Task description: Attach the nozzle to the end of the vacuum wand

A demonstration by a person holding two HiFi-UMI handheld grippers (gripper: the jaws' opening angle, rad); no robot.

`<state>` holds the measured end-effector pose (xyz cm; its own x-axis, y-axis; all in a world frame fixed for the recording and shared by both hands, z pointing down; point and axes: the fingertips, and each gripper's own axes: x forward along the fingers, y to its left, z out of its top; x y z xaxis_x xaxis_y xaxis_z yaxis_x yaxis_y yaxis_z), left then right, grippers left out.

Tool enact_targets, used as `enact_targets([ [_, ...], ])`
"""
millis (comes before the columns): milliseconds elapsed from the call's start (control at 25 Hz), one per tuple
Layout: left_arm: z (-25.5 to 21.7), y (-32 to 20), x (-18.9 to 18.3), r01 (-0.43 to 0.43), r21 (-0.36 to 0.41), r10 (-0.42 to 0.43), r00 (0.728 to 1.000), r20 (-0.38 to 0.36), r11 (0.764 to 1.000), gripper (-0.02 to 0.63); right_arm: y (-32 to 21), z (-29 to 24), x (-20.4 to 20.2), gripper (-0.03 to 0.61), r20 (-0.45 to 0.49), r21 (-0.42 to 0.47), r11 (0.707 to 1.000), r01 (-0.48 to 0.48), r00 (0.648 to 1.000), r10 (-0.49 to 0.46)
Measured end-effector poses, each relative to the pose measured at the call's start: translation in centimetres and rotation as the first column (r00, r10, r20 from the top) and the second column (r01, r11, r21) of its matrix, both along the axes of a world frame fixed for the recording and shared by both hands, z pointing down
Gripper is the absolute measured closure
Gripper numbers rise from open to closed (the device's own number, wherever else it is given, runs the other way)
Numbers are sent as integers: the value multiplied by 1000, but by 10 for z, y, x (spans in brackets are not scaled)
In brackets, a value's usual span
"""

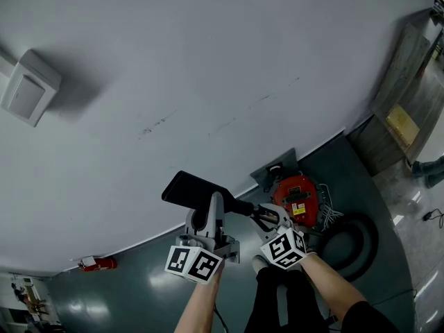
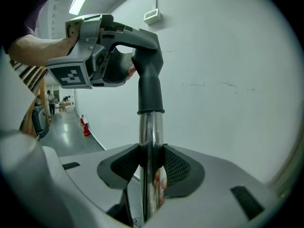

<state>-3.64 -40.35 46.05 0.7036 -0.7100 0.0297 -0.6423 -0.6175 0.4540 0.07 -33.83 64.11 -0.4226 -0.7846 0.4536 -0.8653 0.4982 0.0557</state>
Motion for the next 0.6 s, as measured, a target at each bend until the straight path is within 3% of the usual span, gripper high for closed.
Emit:
enact_targets([
  [320, 4, -3, 16, -67, 0, 67, 994, 92, 998, 532, 2, 3, -4, 419, -14, 5, 1000, 3, 1000, -3],
  [600, 10, -2, -2, 1, -34, -2, 1000, -11, 999, 533, 2, 5, -4, 419, 1, -1, 1000, -6, 1000, 6],
])
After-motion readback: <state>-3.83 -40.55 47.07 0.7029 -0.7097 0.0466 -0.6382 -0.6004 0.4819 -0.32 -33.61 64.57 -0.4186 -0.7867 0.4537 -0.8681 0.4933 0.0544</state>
